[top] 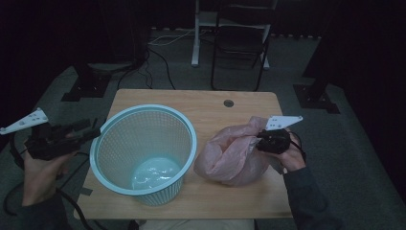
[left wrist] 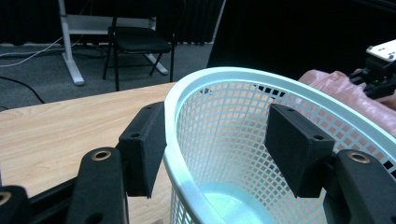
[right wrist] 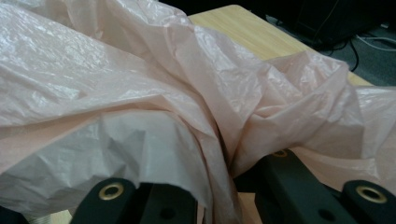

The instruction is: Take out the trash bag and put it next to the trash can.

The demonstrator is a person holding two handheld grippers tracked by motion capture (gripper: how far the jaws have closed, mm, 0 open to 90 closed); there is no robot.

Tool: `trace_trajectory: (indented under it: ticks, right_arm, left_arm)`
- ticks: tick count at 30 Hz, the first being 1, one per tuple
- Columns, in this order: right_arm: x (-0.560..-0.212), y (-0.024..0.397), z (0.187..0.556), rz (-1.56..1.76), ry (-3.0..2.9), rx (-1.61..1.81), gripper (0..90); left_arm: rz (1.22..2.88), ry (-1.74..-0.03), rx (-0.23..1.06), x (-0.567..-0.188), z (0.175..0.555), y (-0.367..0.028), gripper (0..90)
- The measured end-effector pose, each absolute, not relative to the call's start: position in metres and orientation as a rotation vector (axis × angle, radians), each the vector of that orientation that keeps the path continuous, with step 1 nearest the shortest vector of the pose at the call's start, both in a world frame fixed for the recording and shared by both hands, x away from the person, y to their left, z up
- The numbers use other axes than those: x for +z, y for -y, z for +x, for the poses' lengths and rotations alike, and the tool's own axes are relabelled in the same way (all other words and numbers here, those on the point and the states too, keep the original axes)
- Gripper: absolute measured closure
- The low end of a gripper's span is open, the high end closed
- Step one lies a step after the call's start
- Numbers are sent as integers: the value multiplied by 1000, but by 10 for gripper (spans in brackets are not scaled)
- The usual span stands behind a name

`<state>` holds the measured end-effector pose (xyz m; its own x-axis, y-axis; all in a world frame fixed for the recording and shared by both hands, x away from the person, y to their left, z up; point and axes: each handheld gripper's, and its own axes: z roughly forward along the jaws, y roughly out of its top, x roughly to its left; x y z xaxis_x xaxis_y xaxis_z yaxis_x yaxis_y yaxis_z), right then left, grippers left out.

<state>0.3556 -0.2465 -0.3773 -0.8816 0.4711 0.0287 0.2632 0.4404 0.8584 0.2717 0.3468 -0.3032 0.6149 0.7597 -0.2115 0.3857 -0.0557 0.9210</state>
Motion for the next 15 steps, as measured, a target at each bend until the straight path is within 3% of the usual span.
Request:
trace_trajectory:
  ticks: [9, 15]
  right_arm:
    - [-386, 234, 362, 642, -2483, 1452, 796]
    - [-391, 227, 365, 648, -2537, 1396, 691]
  left_arm:
    - [1663, -959, 398, -303, 271, -348, 387]
    - [1663, -958, 398, -302, 271, -349, 387]
